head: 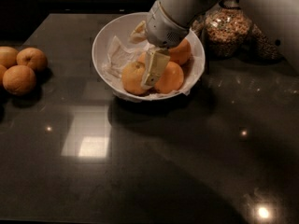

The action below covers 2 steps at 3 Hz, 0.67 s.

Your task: Pick orange from white bowl

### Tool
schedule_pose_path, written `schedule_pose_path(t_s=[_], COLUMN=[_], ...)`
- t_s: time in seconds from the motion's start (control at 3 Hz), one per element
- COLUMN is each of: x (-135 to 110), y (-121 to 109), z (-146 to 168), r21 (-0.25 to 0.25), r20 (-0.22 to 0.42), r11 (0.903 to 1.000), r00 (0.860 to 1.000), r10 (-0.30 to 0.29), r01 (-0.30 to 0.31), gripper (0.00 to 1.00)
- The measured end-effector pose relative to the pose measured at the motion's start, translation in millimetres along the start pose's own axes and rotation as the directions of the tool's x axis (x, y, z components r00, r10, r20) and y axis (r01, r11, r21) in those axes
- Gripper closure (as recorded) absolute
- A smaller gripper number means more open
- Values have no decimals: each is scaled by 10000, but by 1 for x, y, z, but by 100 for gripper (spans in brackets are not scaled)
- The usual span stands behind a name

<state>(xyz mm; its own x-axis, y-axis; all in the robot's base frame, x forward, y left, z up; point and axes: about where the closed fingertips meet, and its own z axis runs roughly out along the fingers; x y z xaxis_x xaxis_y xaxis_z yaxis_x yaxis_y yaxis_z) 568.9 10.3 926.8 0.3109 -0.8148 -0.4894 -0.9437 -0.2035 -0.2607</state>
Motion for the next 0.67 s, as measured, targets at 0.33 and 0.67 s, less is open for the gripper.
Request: schedule_pose_path(t_s=[0.33,0.67], x=[2,13], y=[-2,-2], z=[17,27], r21=[-291,-416], r20=[226,265], r11=[9995,9991], r00=[9997,9996], r10=[-85,-21], r01=[92,32], gripper=[15,16])
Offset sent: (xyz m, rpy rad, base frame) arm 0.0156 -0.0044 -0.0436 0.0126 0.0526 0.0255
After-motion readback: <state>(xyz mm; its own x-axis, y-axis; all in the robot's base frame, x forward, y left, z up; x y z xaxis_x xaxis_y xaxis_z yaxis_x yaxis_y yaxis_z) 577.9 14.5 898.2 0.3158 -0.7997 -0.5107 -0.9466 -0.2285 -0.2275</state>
